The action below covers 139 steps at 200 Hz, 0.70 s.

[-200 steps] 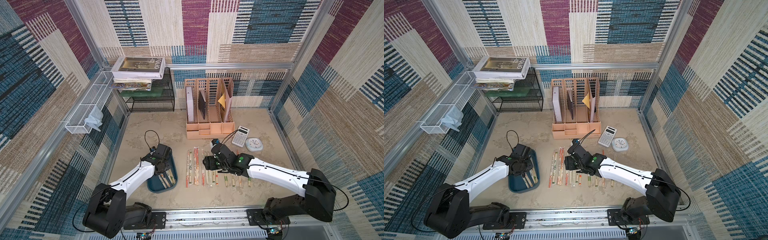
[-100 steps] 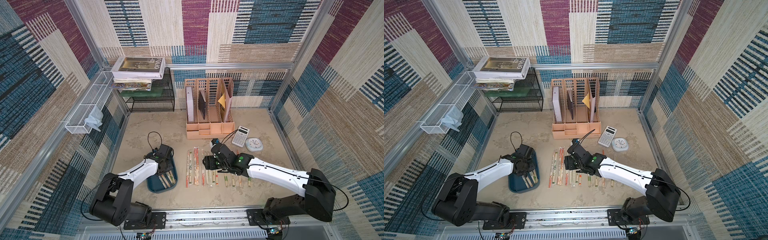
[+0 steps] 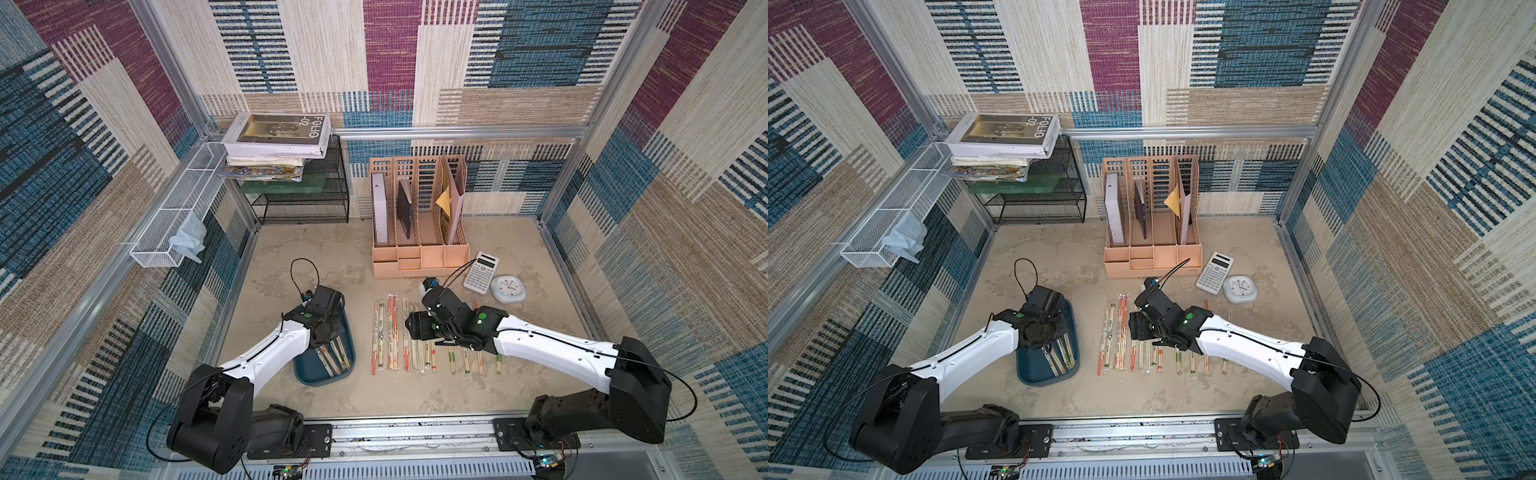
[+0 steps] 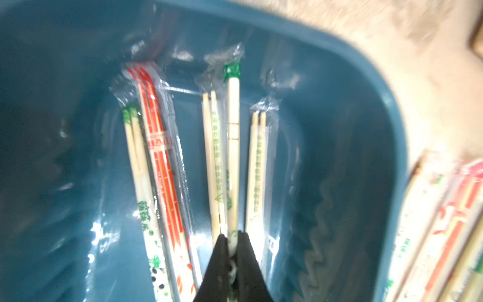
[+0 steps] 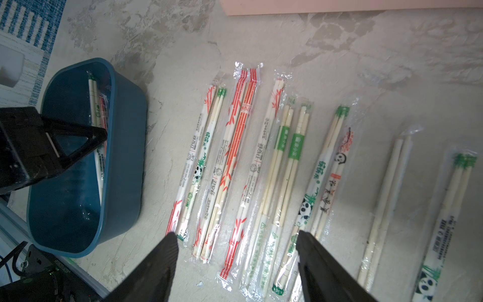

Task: Take the paired disposable chopsticks out of the storage box
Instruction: Pick up the paired disposable chopsticks from the storage box, then place the paired disposable chopsticks at the center of the board.

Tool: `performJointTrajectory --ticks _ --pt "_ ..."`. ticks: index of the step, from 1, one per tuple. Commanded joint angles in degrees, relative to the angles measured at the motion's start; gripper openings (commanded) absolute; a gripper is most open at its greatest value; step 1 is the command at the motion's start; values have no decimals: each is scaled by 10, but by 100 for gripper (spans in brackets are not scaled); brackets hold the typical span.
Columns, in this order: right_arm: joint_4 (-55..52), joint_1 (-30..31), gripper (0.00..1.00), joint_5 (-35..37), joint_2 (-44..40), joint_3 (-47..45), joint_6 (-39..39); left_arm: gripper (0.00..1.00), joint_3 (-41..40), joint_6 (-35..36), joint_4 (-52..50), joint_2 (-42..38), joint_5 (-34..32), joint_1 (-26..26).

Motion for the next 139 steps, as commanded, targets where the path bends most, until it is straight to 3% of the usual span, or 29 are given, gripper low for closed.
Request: performJointTrajectory --ticks 1,56,89,139 --pt "1 1 75 3 2 0 -3 7 6 11 -30 -13 -20 0" --pt "1 -3 75 6 1 -3 -4 0 55 56 -70 -61 2 0" --pt "6 -13 75 4 -6 -12 0 0 107 91 -74 -58 77 -6" --pt "8 -53 75 -5 -52 -55 4 0 157 75 -68 -1 67 -98"
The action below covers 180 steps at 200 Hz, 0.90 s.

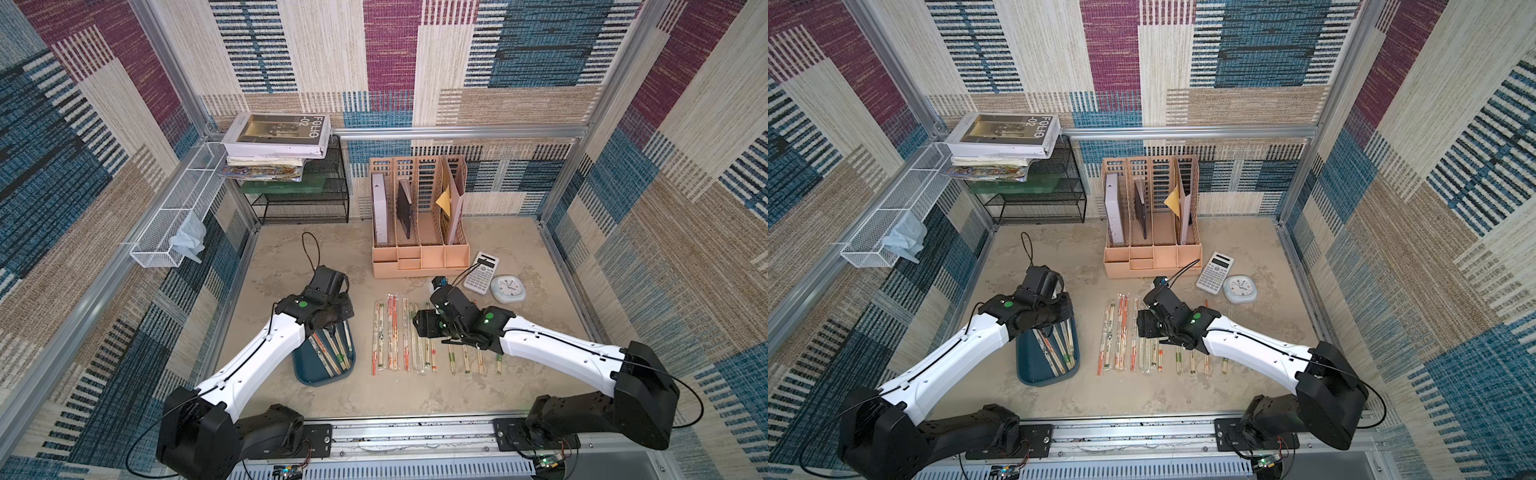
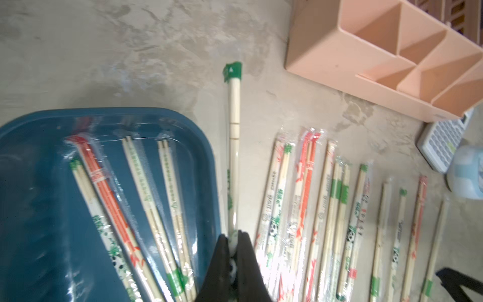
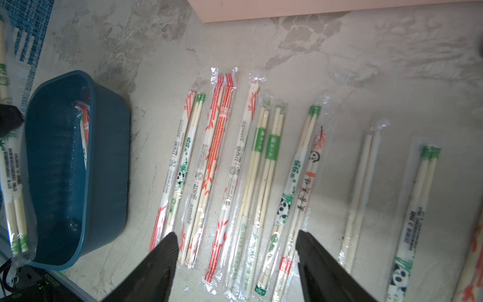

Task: Take the paired disposable chopsticks out of the storage box
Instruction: Place the paired disposable chopsticks at the center of the board.

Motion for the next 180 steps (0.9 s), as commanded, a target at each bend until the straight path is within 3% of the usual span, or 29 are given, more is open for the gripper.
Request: performJointTrajectory --ticks 1,88,125,180 --pt "3 -15 75 -3 -22 -19 4 0 18 -2 -4 25 -6 -38" --pt "-11 -72 75 -21 -133 -115 15 0 136 -50 25 231 -41 -189" --pt "-11 -70 75 -29 -140 -119 15 0 163 -62 25 295 -58 -212" --pt "-8 -67 75 -32 -131 -110 12 3 166 -70 32 330 -61 -219"
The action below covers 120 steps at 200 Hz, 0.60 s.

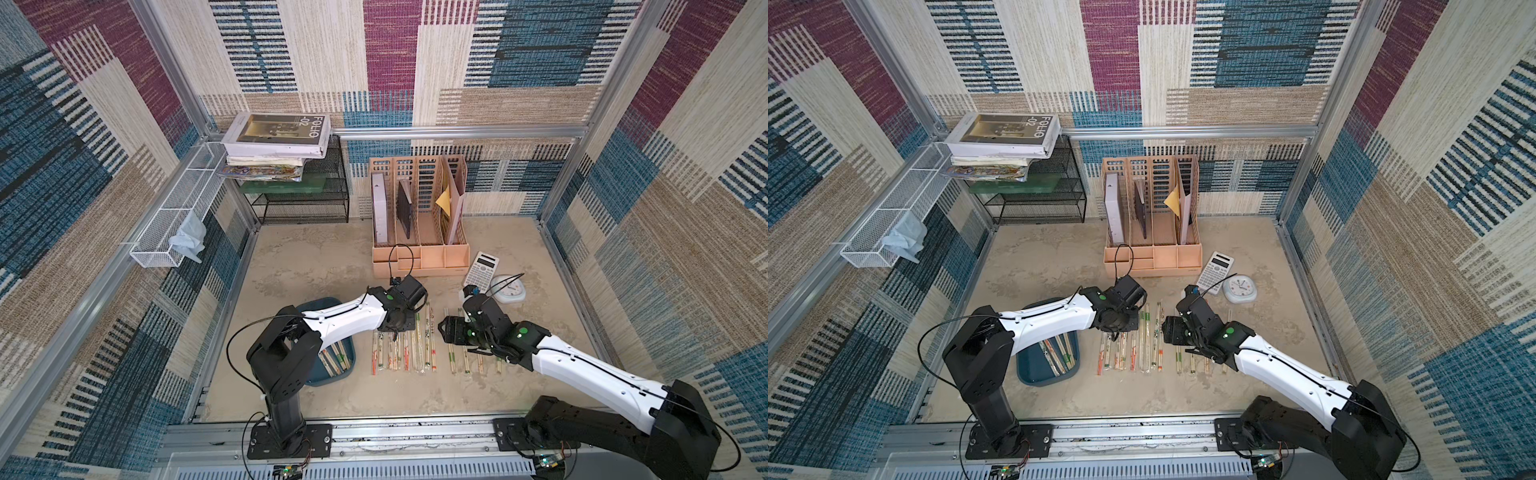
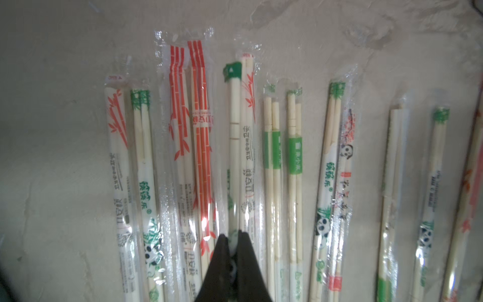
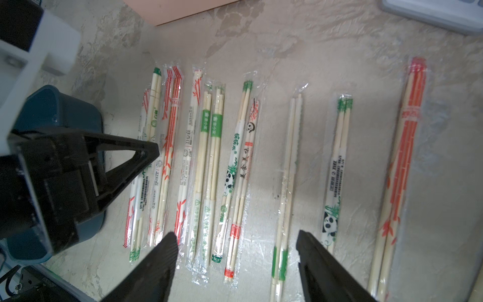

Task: Take the paired disposable chopsticks out of the storage box
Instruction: Place the paired disposable chopsticks at the center of the board.

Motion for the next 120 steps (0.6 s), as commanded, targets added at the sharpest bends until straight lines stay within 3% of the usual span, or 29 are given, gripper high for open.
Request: performJointTrajectory --ticks 1,26,63,110,120 --pt "5 2 75 -2 4 6 -1 3 3 -8 3 10 -11 -3" --pt "6 5 75 -2 10 11 -2 11 5 -11 3 26 -11 -5" --pt "2 9 75 2 12 16 -4 32 11 -6 -7 26 -15 -5" --pt "0 11 75 4 10 14 -4 34 14 3 -32 -29 -43 -4" --pt "-1 12 75 5 11 16 -5 39 12 4 -38 -50 -57 -4"
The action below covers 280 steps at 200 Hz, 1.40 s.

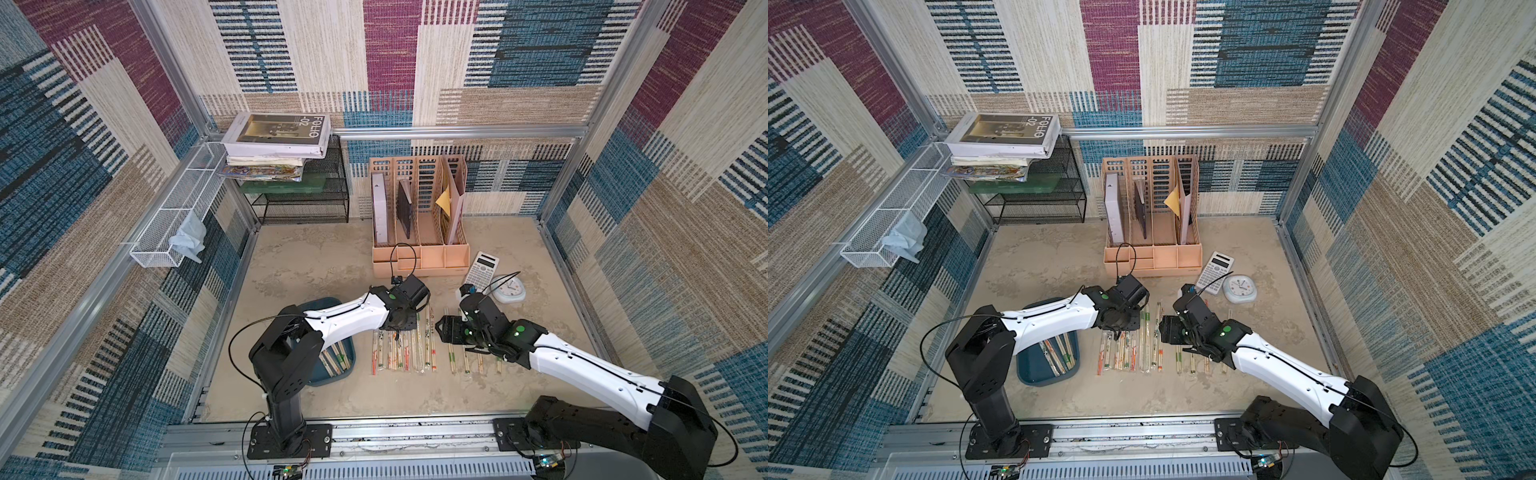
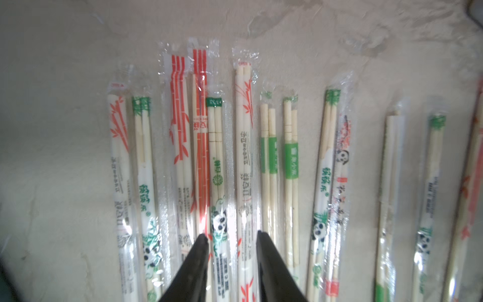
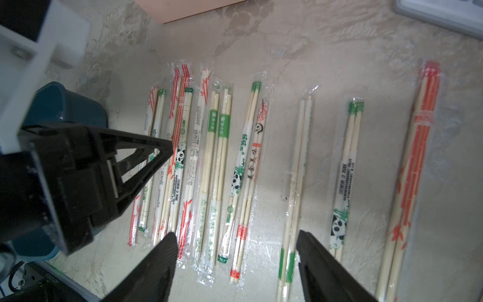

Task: Take the paired disposable chopsticks out of the storage box
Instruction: Place the paired disposable chopsticks at the center of the board, then pick up the paired disposable chopsticks from the storage box.

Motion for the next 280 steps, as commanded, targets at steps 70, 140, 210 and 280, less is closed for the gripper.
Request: performJointTrajectory --ticks 70,140,210,280 --pt "9 23 75 6 22 38 -10 55 -45 23 -71 -165 -120 31" --pt "19 79 75 21 80 98 -14 63 -148 10 -79 -274 -104 126" --pt "39 124 75 18 140 131 -9 59 -274 -14 -45 -328 -63 236" --pt "30 143 75 29 172 156 -8 38 -286 -11 22 -225 -4 273"
